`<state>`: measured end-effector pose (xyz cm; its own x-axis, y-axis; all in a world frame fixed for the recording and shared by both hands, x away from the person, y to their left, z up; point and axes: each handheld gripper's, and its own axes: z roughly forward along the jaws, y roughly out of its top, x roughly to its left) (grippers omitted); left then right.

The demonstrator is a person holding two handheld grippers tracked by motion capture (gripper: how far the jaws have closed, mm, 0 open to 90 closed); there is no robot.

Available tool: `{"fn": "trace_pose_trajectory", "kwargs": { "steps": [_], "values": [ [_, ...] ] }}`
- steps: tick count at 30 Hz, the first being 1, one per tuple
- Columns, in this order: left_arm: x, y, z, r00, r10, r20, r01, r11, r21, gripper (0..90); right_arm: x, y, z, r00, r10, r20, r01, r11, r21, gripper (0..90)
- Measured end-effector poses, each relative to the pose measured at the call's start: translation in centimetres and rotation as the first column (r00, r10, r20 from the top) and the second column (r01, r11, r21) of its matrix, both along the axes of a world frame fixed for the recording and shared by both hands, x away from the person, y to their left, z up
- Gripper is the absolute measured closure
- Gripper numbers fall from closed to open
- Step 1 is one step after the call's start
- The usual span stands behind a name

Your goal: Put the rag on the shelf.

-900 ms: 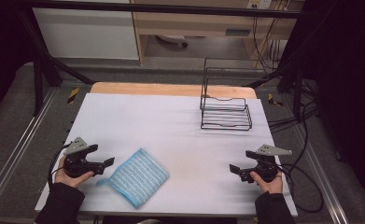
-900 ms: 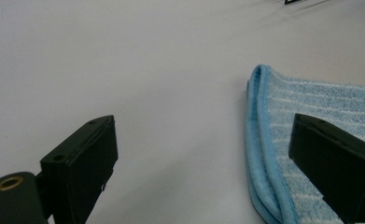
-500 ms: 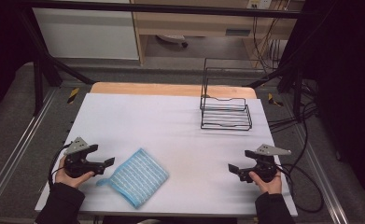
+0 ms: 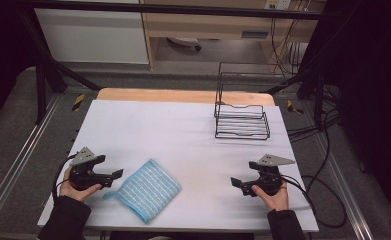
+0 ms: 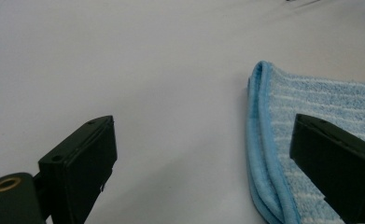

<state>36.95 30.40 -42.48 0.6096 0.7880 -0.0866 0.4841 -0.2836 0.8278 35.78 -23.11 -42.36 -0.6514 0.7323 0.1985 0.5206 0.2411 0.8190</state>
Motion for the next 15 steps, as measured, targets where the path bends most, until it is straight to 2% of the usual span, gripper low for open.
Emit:
{"fn": "trace_pose_trajectory", "kwargs": {
  "steps": [8, 15],
  "values": [
    [0.0, 0.0, -0.1, 1.0000, 0.002, -0.002, -0.002, 1.0000, 0.000, 7.5, 0.1, 2.9, -0.1, 0.9994, 0.031, -0.016, -0.031, 0.999, -0.016, 1.4],
    [0.0, 0.0, -0.1, 1.0000, 0.004, -0.002, -0.004, 1.0000, 0.005, 7.5, 0.0, 6.9, 0.1, 0.9971, 0.074, -0.020, -0.074, 0.997, -0.026, 3.0]
  ]
}}
